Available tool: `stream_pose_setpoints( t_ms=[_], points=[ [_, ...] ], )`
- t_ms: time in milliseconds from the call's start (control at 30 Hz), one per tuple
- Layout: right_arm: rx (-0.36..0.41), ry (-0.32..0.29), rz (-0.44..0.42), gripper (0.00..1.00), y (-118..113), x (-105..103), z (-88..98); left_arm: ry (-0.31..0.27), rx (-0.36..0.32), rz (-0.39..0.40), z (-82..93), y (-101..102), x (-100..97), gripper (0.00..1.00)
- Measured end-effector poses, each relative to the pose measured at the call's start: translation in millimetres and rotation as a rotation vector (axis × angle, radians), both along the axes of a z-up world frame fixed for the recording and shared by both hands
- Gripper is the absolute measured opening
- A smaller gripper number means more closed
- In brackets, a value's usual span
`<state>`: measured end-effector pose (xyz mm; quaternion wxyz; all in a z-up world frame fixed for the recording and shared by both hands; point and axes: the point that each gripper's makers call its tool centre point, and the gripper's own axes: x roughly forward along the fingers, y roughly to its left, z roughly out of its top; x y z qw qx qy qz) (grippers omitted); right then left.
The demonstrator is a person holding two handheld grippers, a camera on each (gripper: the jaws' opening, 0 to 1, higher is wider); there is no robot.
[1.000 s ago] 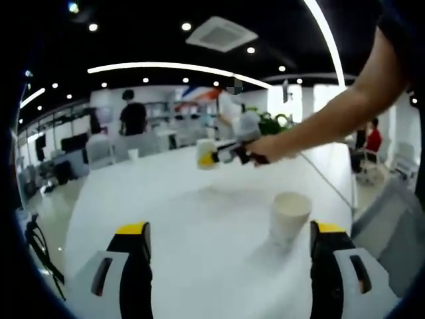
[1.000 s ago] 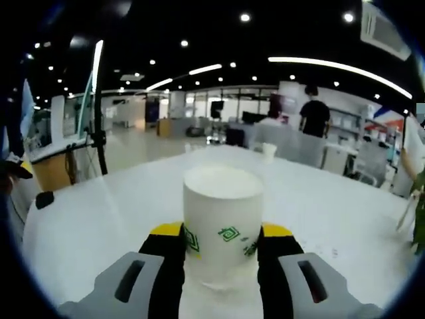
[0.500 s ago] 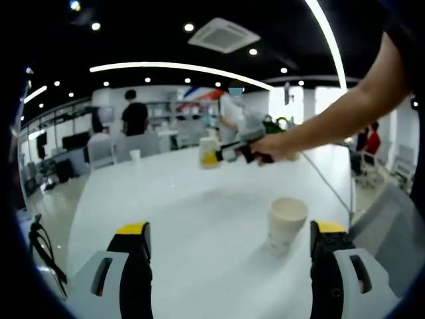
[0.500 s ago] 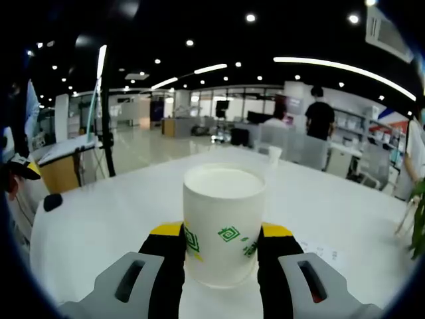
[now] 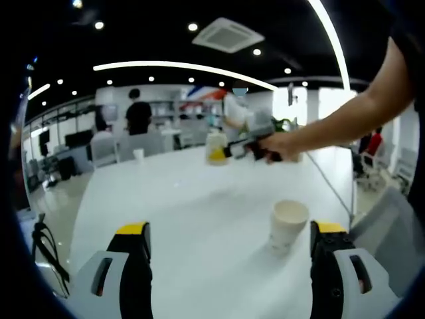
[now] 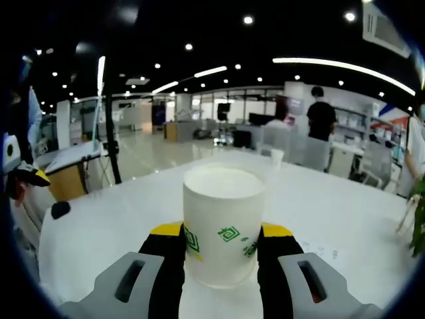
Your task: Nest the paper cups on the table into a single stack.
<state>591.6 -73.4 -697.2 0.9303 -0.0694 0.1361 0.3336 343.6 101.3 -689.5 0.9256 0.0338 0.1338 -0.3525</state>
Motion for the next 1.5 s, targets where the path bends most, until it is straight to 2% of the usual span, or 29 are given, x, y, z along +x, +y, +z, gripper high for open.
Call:
stream_pose_setpoints(
  t_ms=[167, 333, 733, 967, 1500],
  points=[
    [-0.014, -0.001, 0.01, 0.4, -2.6, -10.9, 3.1, -0.003, -0.031, 0.001, 6.7, -2.9, 1.2, 0.98],
    [-0.004, 0.01, 0.022, 0.4, -1.8, -24.7, 6.5, -0.004, -0.018, -0.016, 8.9, -4.9, -3.0, 0.98],
    [-0.014, -0.001, 0.051, 0.4, -6.0, -54.2, 18.4, 0.01, -0.033, -0.018, 11.9, -4.6, -13.1, 0.97],
    [-0.003, 0.003, 0.04, 0.4, -12.8, -62.6, 24.9, 0.029, -0.084, -0.012, 17.4, -5.4, -11.2, 0.96],
    [0.002, 0.01, 0.109, 0.4, -0.8, -85.6, 30.1, 0.016, -0.086, -0.023, 25.5, -9.3, -2.1, 0.95]
  ],
)
